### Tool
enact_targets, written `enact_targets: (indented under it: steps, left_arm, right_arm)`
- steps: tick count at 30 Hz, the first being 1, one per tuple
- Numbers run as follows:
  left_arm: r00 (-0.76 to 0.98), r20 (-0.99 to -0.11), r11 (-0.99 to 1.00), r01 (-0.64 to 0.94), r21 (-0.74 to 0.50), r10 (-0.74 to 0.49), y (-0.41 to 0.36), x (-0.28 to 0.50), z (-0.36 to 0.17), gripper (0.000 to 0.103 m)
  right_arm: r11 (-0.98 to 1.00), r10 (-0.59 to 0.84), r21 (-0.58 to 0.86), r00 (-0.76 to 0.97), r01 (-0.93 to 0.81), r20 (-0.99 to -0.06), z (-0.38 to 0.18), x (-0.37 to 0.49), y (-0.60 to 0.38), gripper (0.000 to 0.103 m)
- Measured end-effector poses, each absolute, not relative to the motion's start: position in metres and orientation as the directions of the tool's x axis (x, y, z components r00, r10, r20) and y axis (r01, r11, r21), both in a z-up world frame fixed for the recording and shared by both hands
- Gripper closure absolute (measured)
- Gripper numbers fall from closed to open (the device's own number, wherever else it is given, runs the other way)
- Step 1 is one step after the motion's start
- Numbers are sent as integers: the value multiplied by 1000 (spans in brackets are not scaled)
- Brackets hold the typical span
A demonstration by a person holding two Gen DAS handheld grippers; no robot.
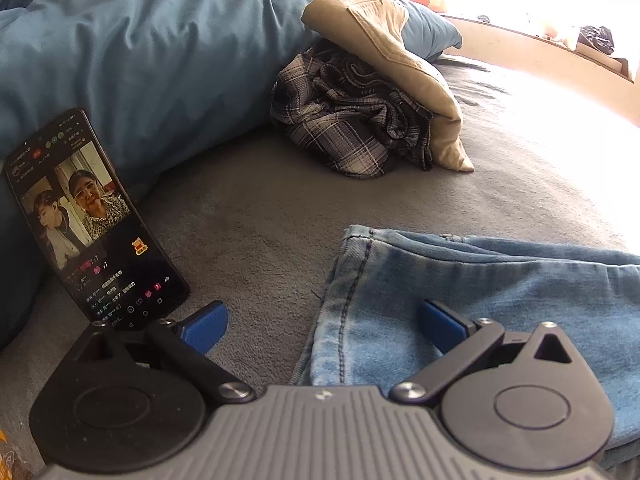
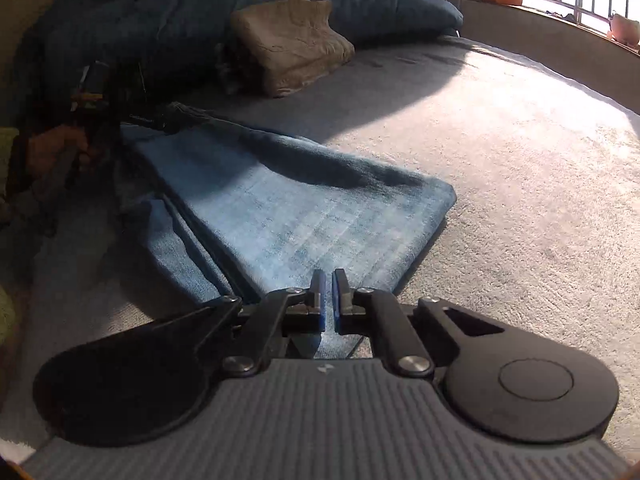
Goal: Fold clothes
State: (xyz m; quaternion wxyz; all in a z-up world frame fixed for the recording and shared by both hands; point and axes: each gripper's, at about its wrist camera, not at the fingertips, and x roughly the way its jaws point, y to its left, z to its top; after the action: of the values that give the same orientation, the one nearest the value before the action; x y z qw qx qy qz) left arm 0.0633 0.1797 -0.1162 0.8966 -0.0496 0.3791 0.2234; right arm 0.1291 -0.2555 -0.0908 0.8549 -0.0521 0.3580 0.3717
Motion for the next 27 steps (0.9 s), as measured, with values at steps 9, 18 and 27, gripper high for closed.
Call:
enact_targets:
  steps: [9,18,27]
  left_arm:
    - [613,-704,892,-448,64,358,179,63,-114,0]
    - [624,-707,890,-455,17,333,185,62,-118,0]
    - [632,-706,891,-454,-4,319,186,60,-122,0]
  right_arm:
    - [842,532,320,567,-435,-629,-123,214,-257,101]
    - [667,700,738,425,-101,-575,-145,205,-326,64]
    - [523,841,847,223,-100,-493,-171,191,-310,64]
